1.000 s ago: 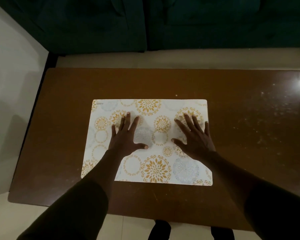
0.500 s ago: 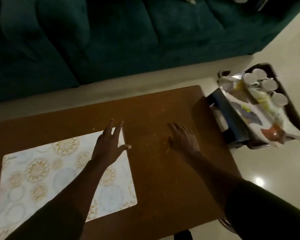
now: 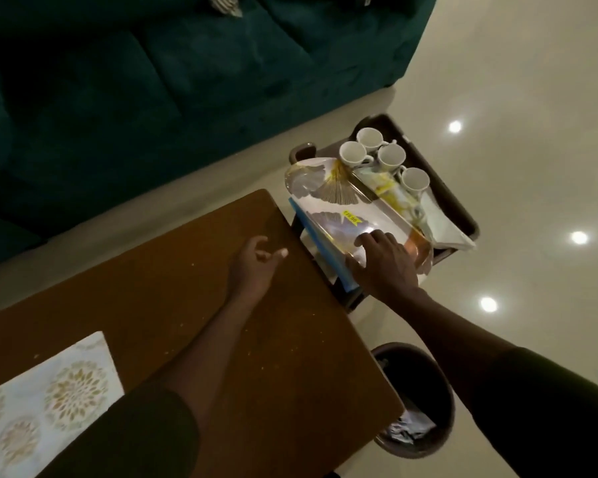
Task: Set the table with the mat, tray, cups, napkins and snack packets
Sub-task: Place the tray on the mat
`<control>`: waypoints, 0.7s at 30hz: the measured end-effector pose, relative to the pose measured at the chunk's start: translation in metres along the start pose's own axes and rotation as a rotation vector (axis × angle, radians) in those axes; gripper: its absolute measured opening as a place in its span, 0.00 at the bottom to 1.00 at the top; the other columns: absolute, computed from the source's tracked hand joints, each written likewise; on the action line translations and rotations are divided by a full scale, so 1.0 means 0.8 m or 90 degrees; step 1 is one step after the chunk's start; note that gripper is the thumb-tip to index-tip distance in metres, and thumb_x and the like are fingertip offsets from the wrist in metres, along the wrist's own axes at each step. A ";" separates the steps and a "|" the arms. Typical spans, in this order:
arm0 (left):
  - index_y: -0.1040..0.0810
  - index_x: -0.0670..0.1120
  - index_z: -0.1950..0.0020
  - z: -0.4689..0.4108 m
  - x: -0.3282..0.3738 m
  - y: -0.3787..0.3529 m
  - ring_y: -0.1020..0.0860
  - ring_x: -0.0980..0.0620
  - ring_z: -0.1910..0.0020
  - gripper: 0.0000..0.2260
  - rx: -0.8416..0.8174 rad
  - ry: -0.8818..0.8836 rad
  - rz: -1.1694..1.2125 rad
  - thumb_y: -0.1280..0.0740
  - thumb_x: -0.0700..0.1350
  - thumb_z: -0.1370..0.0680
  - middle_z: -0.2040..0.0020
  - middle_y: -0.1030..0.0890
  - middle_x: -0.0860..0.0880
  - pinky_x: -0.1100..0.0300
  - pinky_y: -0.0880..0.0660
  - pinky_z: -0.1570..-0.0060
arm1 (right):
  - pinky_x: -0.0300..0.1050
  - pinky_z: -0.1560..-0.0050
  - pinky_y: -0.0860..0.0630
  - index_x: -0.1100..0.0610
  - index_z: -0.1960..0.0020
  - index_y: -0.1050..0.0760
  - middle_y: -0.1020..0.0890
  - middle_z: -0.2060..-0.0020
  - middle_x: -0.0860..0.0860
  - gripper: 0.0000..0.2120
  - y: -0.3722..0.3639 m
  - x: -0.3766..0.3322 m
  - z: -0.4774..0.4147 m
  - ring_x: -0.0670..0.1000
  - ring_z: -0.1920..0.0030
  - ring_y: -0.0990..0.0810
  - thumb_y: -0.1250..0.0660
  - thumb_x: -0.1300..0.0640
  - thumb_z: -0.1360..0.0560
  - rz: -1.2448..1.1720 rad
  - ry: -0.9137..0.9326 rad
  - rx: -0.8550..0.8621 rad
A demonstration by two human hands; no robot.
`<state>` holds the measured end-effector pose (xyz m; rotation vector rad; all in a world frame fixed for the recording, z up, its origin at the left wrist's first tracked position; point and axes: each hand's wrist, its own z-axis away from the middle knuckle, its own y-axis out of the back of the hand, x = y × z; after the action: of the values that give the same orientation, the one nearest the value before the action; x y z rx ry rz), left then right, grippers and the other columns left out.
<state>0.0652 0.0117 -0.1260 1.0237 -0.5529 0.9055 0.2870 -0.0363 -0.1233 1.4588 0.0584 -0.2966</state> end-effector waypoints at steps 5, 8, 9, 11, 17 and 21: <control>0.31 0.44 0.30 -0.026 0.049 -0.075 0.19 0.47 0.49 0.23 -0.073 0.154 0.297 0.31 0.49 0.23 0.38 0.22 0.41 0.54 0.20 0.51 | 0.50 0.51 0.23 0.54 0.43 0.26 0.22 0.47 0.52 0.19 -0.010 0.023 -0.002 0.53 0.47 0.22 0.35 0.42 0.26 -0.032 0.055 -0.051; 0.30 0.41 0.31 -0.040 0.067 -0.107 0.20 0.44 0.48 0.21 -0.093 0.172 0.351 0.32 0.46 0.22 0.37 0.22 0.39 0.55 0.20 0.55 | 0.50 0.56 0.22 0.55 0.44 0.25 0.21 0.50 0.52 0.18 -0.013 0.024 -0.005 0.52 0.52 0.22 0.33 0.44 0.27 -0.101 0.089 -0.046; 0.29 0.41 0.32 -0.044 0.071 -0.114 0.20 0.44 0.48 0.20 -0.088 0.171 0.354 0.32 0.44 0.22 0.37 0.22 0.39 0.56 0.20 0.58 | 0.50 0.58 0.22 0.55 0.45 0.24 0.21 0.51 0.52 0.17 -0.012 0.025 -0.005 0.51 0.54 0.22 0.34 0.43 0.26 -0.137 0.097 -0.037; 0.29 0.40 0.31 -0.052 0.076 -0.122 0.20 0.43 0.46 0.19 -0.069 0.175 0.357 0.32 0.41 0.22 0.37 0.22 0.39 0.57 0.21 0.64 | 0.48 0.60 0.22 0.55 0.47 0.23 0.20 0.55 0.51 0.16 -0.010 0.027 -0.006 0.50 0.57 0.21 0.36 0.43 0.25 -0.199 0.091 -0.006; 0.32 0.41 0.29 -0.061 0.082 -0.122 0.21 0.42 0.47 0.22 -0.039 0.209 0.363 0.36 0.31 0.23 0.35 0.24 0.40 0.59 0.23 0.71 | 0.48 0.48 0.26 0.54 0.47 0.22 0.18 0.49 0.51 0.15 -0.006 0.057 -0.012 0.53 0.47 0.22 0.38 0.44 0.23 -0.189 -0.064 0.098; 0.31 0.43 0.31 -0.059 0.069 -0.094 0.21 0.46 0.49 0.22 0.003 0.192 0.396 0.36 0.31 0.23 0.38 0.22 0.42 0.58 0.23 0.68 | 0.56 0.34 0.34 0.55 0.37 0.30 0.27 0.35 0.55 0.22 -0.008 0.077 -0.006 0.57 0.33 0.31 0.37 0.43 0.25 -0.135 -0.220 0.135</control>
<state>0.1580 0.0579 -0.1413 0.6995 -0.6217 1.5810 0.3452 -0.0419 -0.1433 1.5934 -0.1018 -0.7420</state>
